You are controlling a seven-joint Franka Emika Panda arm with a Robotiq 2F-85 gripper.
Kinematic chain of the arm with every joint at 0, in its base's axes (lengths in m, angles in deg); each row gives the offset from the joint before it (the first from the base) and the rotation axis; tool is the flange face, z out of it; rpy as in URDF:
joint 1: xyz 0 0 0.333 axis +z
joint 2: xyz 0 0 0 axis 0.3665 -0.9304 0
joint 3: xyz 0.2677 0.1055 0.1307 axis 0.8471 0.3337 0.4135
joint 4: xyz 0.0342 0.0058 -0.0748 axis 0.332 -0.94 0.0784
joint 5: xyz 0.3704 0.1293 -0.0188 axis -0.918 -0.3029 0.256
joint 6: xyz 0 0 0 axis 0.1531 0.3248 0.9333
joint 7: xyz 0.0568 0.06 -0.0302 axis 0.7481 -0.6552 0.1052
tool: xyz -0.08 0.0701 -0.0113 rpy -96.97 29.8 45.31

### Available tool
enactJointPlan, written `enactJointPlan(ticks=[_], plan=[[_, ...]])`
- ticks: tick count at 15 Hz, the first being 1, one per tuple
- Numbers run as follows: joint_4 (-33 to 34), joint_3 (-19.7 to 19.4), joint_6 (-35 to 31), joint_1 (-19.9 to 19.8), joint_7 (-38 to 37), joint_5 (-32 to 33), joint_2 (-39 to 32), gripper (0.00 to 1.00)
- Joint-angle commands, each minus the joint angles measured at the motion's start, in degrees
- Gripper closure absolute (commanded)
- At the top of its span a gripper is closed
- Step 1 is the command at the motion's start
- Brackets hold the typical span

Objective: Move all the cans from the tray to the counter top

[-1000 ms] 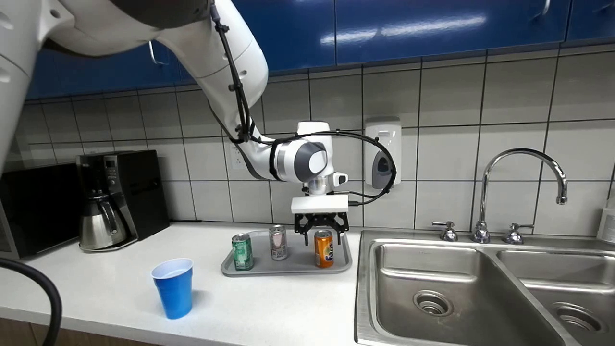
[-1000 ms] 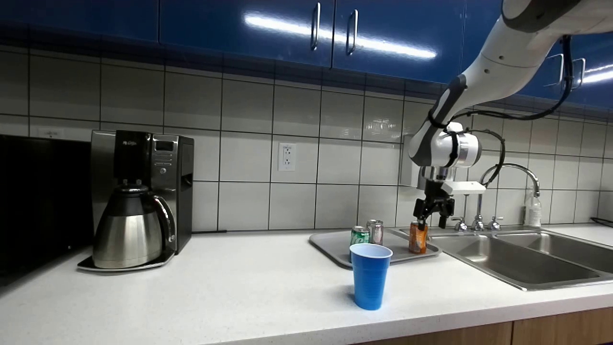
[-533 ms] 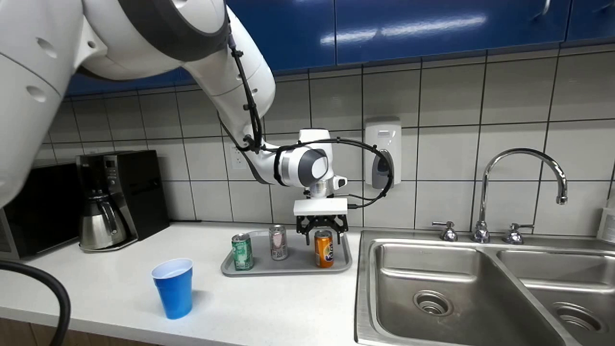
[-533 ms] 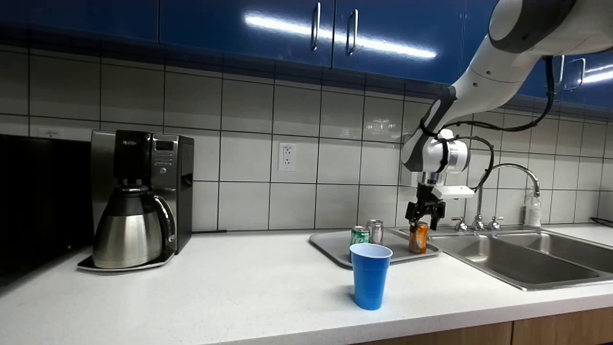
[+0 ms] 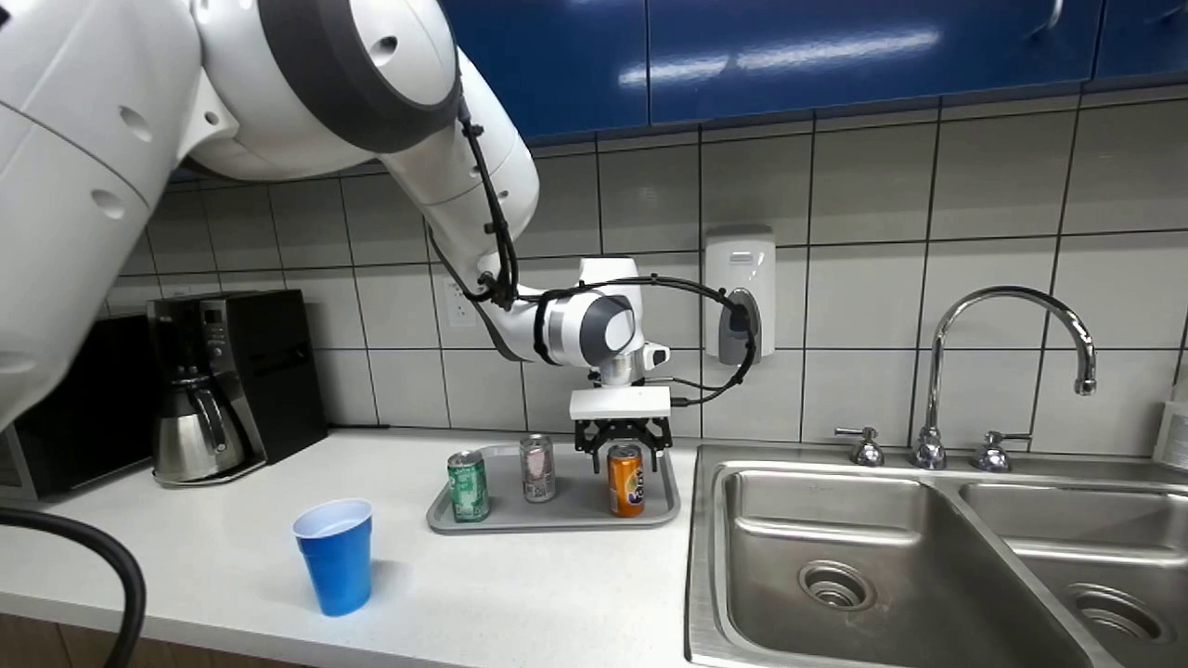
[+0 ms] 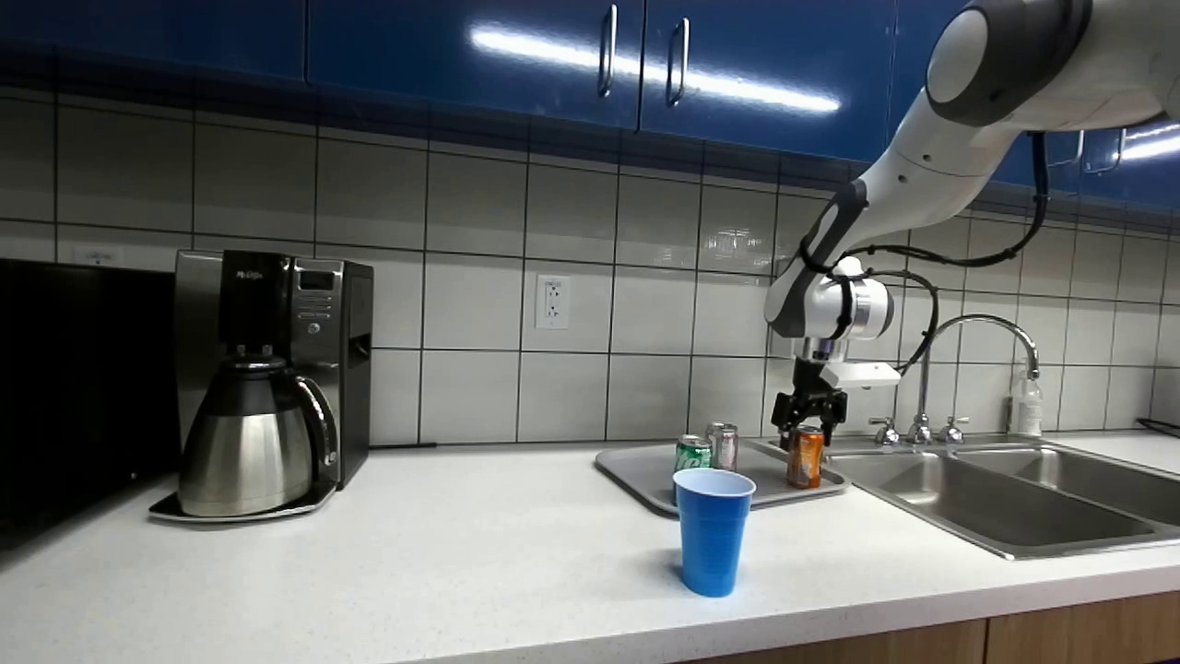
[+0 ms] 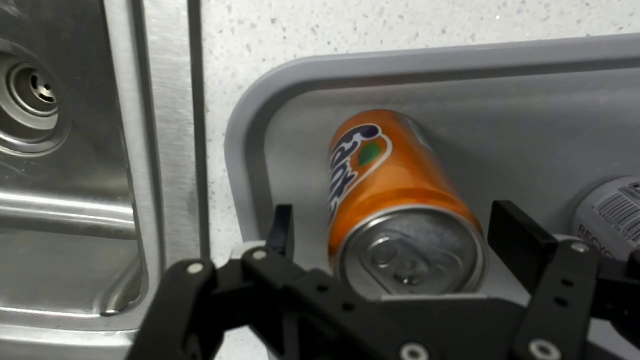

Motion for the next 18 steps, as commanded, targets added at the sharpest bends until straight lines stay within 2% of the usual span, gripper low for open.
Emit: enactJointPlan(ticks=[1,5,6,7,11,12,18], plan=[[2.8,1.5,1.4,-1.6,-2.0,1.7,-1.4,0.0],[3.1,1.4,1.5,-1.6,-2.1,2.0,-1.7,0.0],[3.1,1.5,1.5,-1.7,-2.0,2.0,-1.7,0.25],[3.0,1.5,1.5,-1.7,-1.9,2.0,-1.7,0.28],[2.8,1.4,1.5,-1.5,-2.2,2.3,-1.9,0.58],[2.9,1.3,1.5,-1.4,-2.3,2.4,-1.9,0.62],[1.0,2.1,0.6,-2.1,-1.4,1.5,0.2,0.62]])
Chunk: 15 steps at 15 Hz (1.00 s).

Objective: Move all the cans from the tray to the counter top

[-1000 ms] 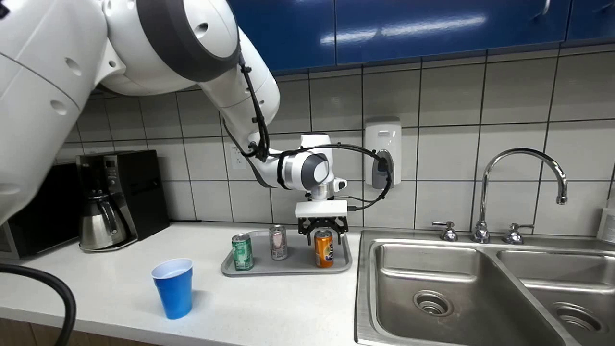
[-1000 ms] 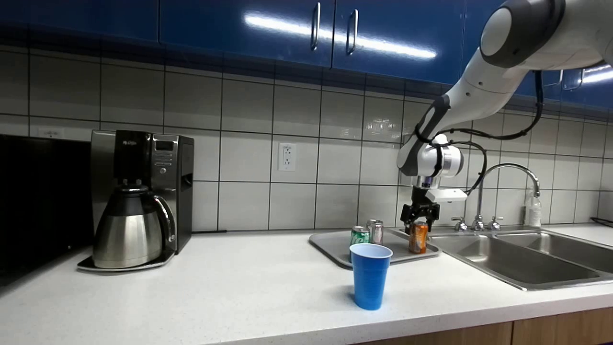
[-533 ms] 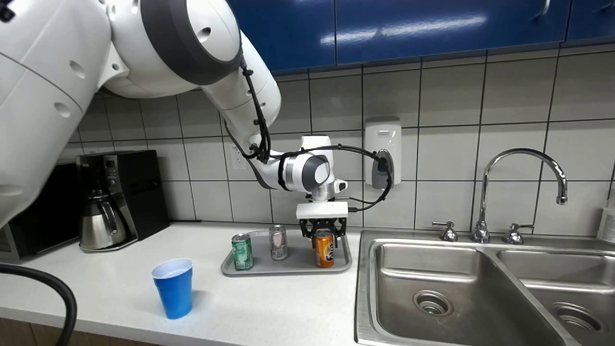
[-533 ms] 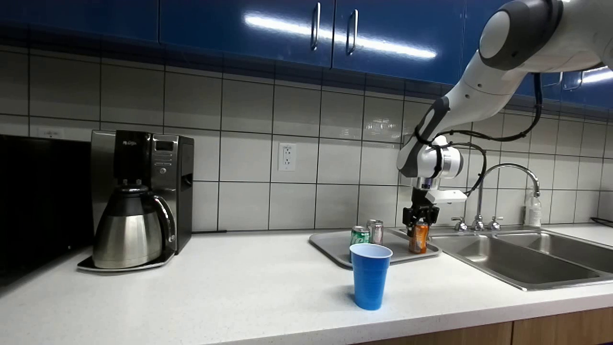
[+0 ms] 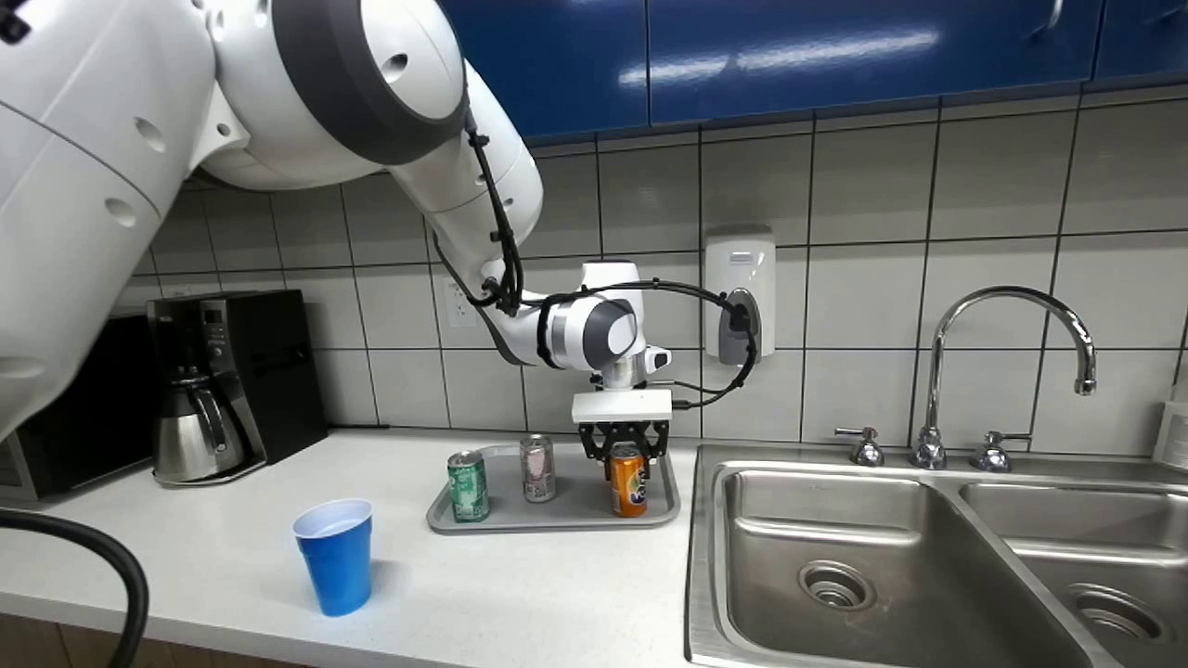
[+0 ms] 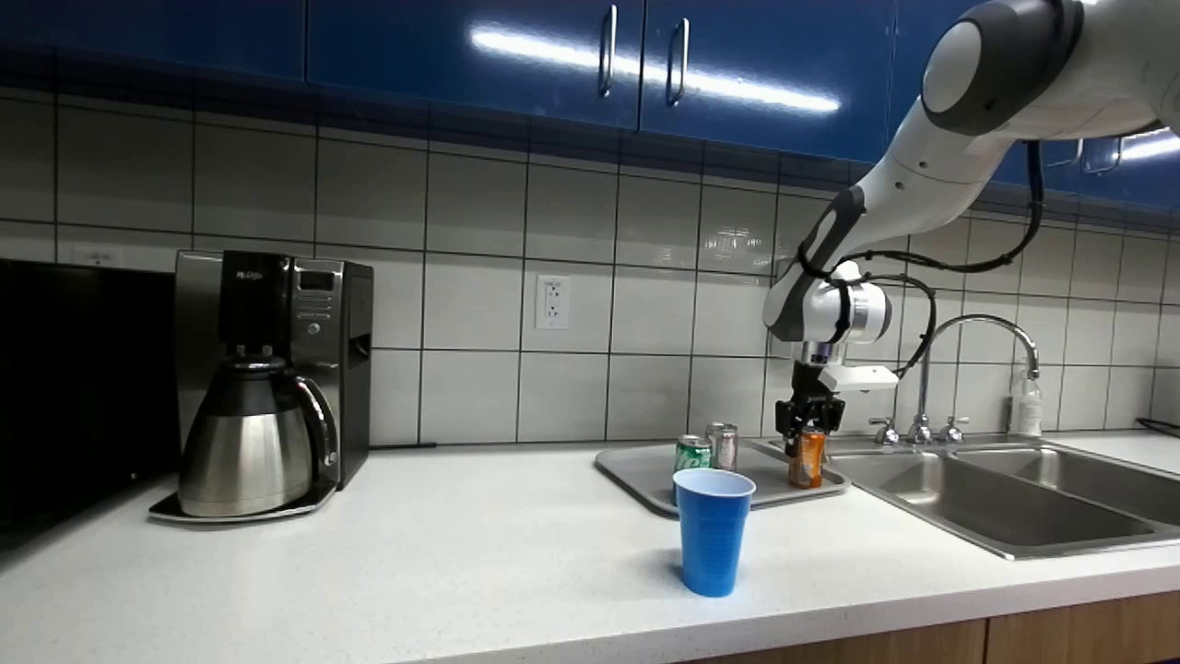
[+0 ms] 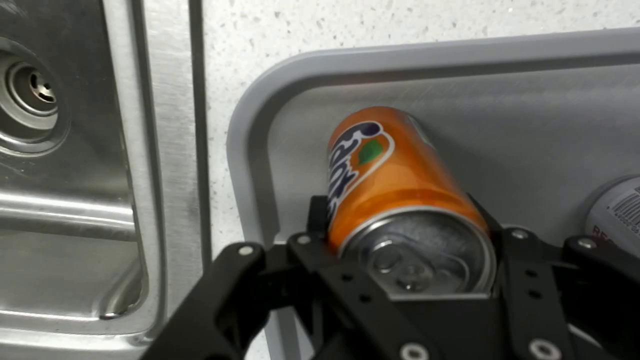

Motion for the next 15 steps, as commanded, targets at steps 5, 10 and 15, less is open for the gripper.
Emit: enactJointPlan(ticks=[5,10,15], plan=[[-2.3,2.9,-0.4,-2.7,-0.1,0.4,3.5,0.62],[-5.2,3.5,-1.4,-3.4,0.6,0.1,6.1,0.62],[-9.1,3.6,-2.1,-3.9,1.1,-0.1,9.2,0.62]])
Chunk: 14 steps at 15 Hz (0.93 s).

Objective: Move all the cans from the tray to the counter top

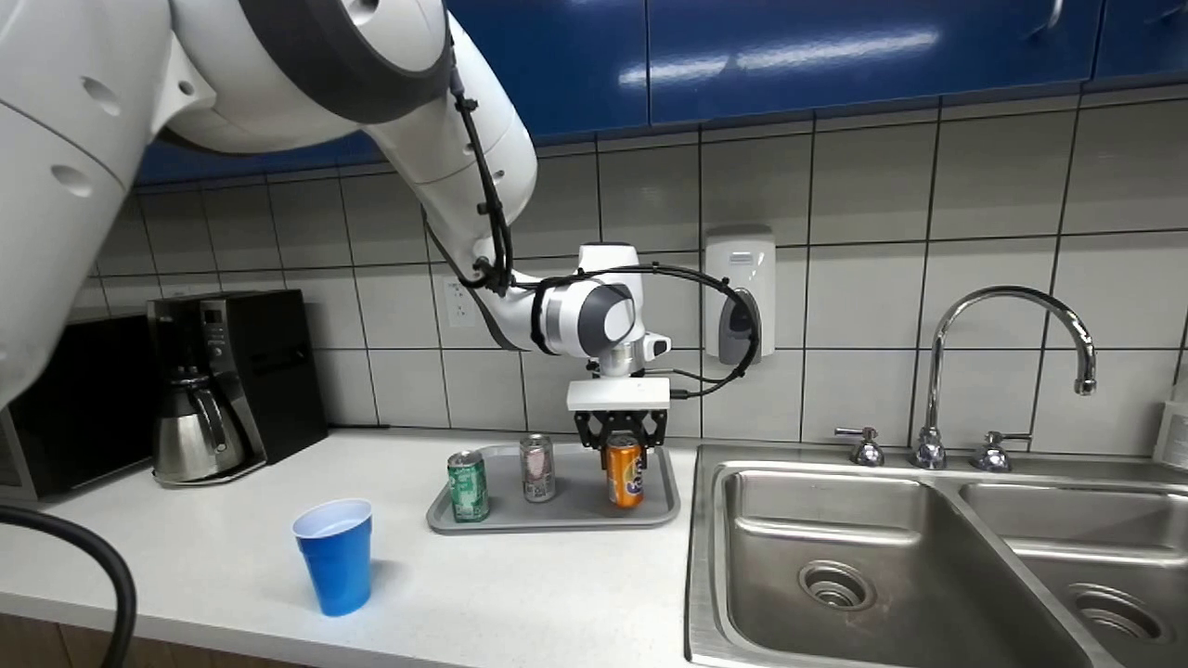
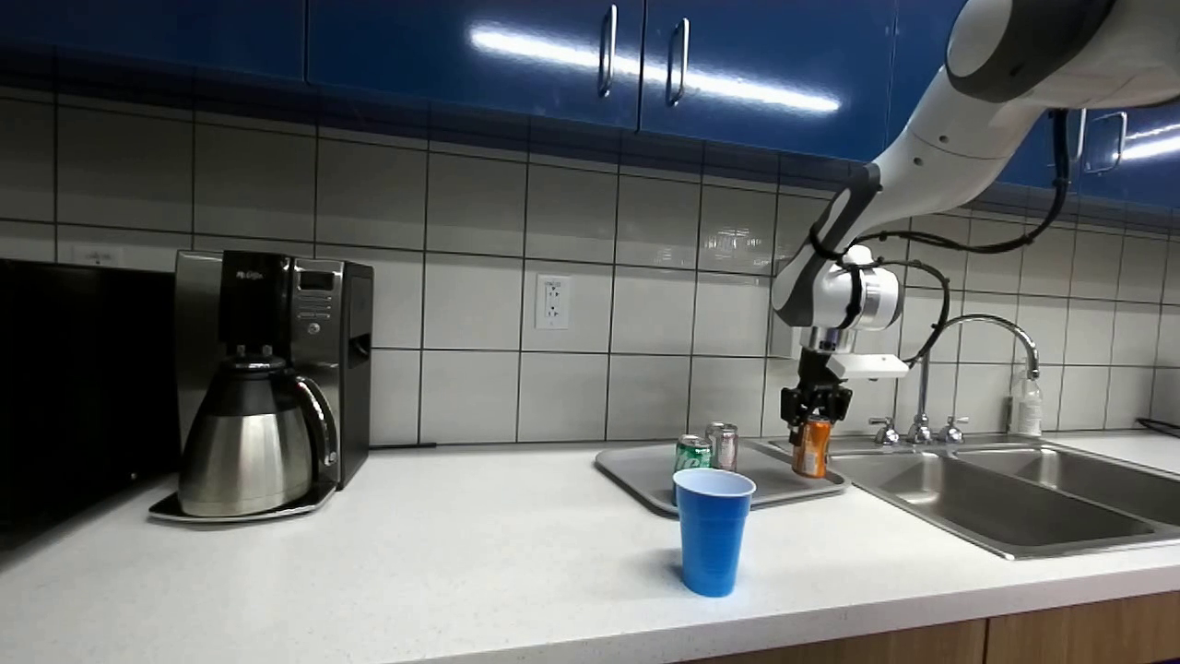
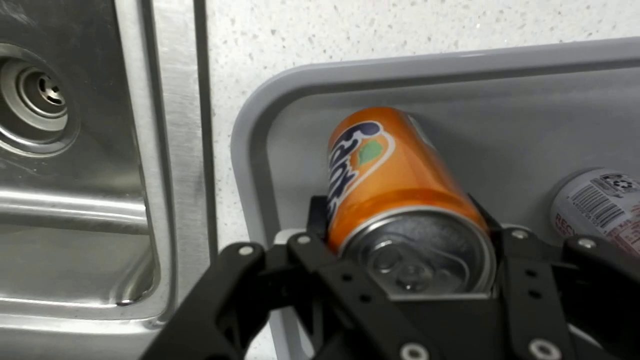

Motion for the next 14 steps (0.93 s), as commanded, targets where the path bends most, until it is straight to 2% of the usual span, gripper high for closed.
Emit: enactJointPlan(ticks=[1,14], plan=[[-5.2,1.4,-1.4,-1.7,1.2,0.0,4.8,0.62],[-18.0,0.9,-5.0,-2.3,3.8,-0.7,13.5,0.62]])
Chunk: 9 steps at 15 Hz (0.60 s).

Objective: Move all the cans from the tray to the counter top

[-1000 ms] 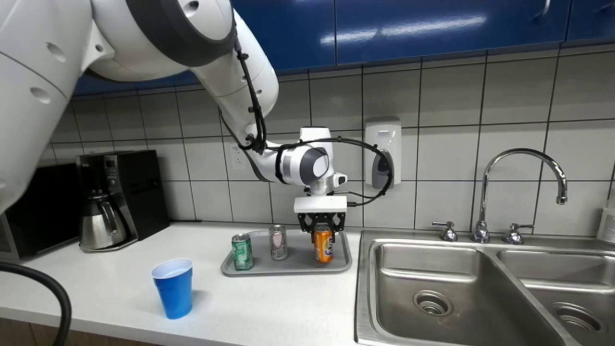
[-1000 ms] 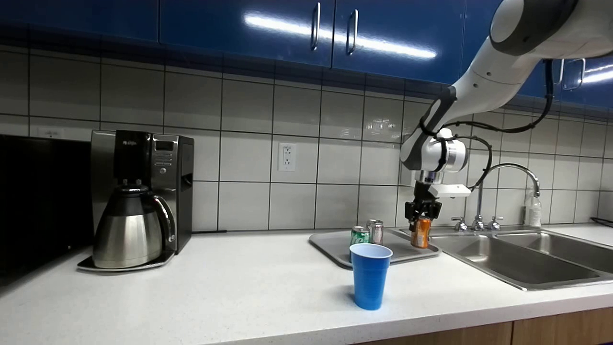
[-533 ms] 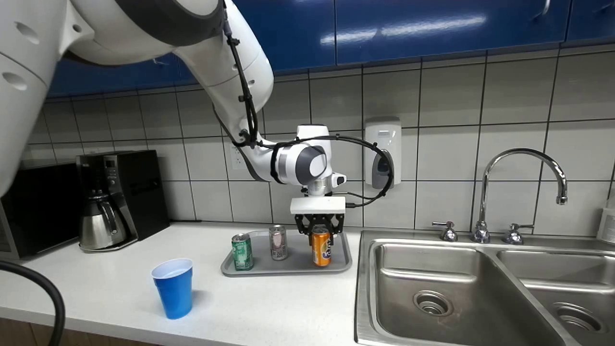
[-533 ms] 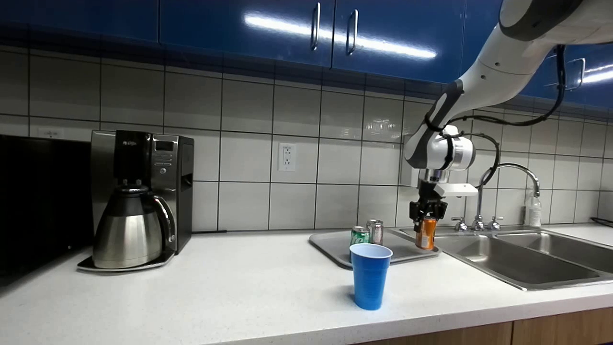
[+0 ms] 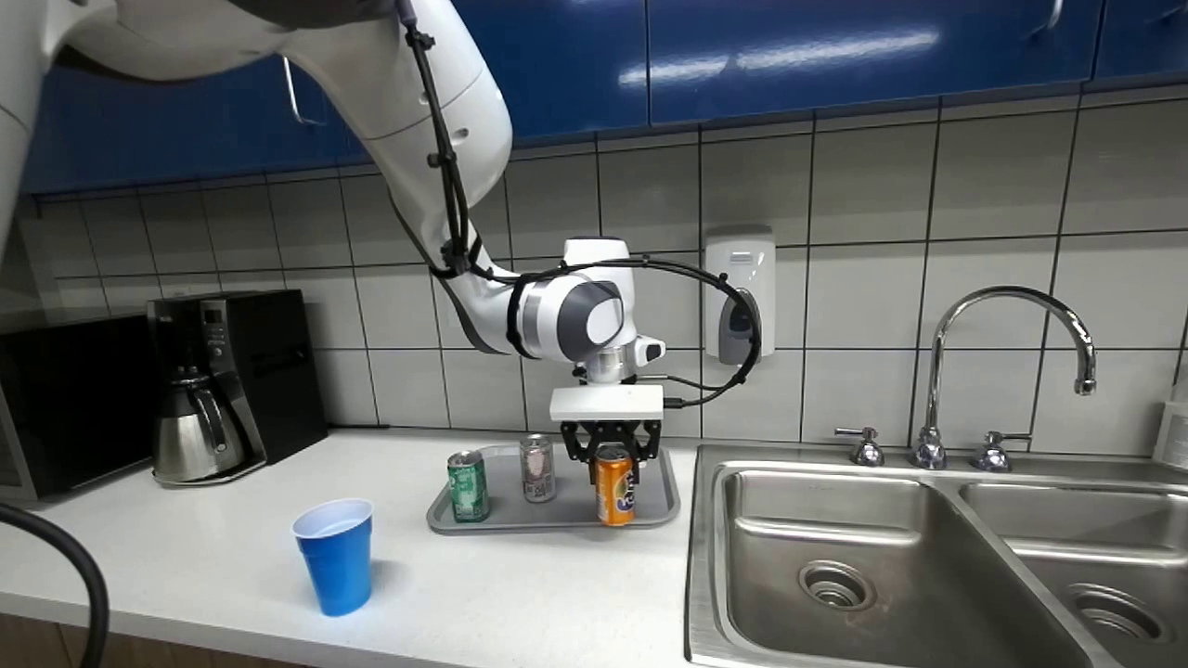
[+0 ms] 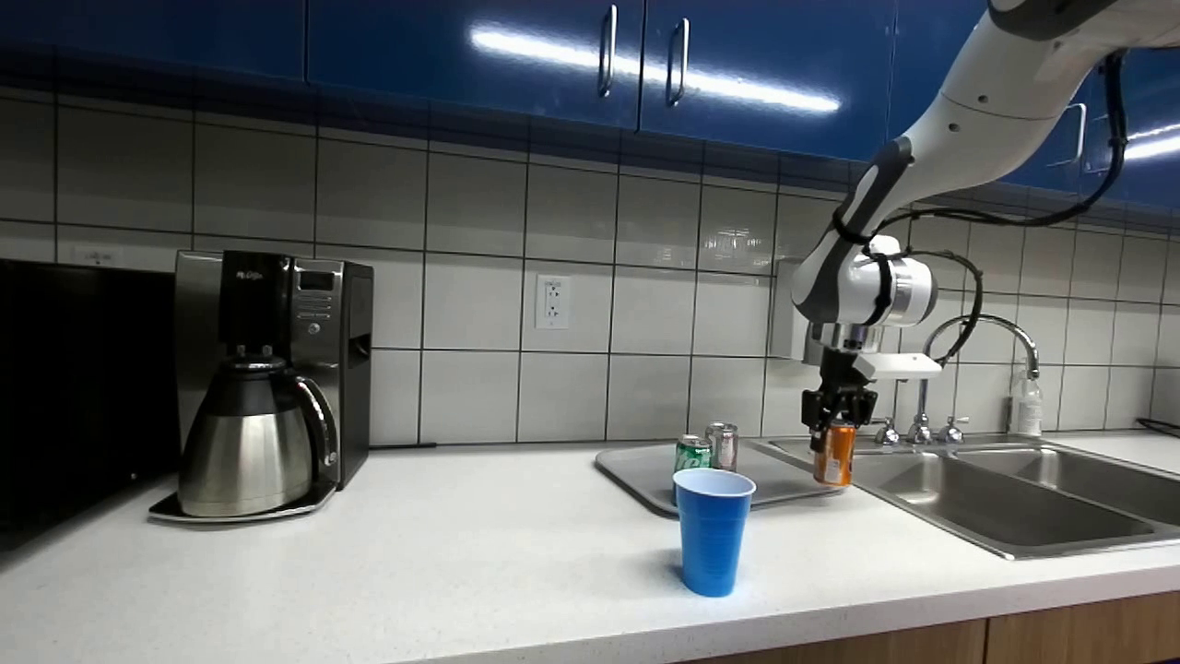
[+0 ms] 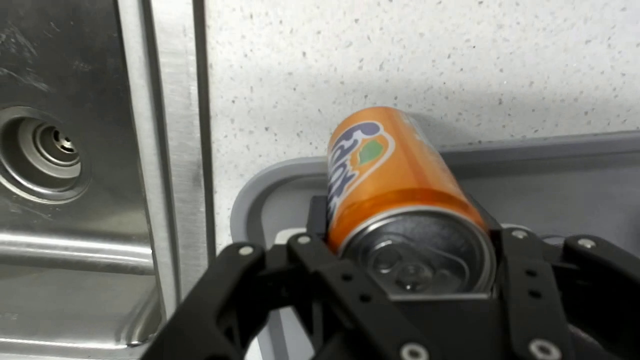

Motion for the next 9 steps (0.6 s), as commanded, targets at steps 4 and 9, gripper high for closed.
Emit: enactJointPlan(ticks=[4,9], plan=[[-8.0,0.4,-2.2,-1.4,2.7,-0.6,6.5,0.62],[-12.3,-0.4,-3.5,-1.3,3.1,-0.4,8.7,0.62]])
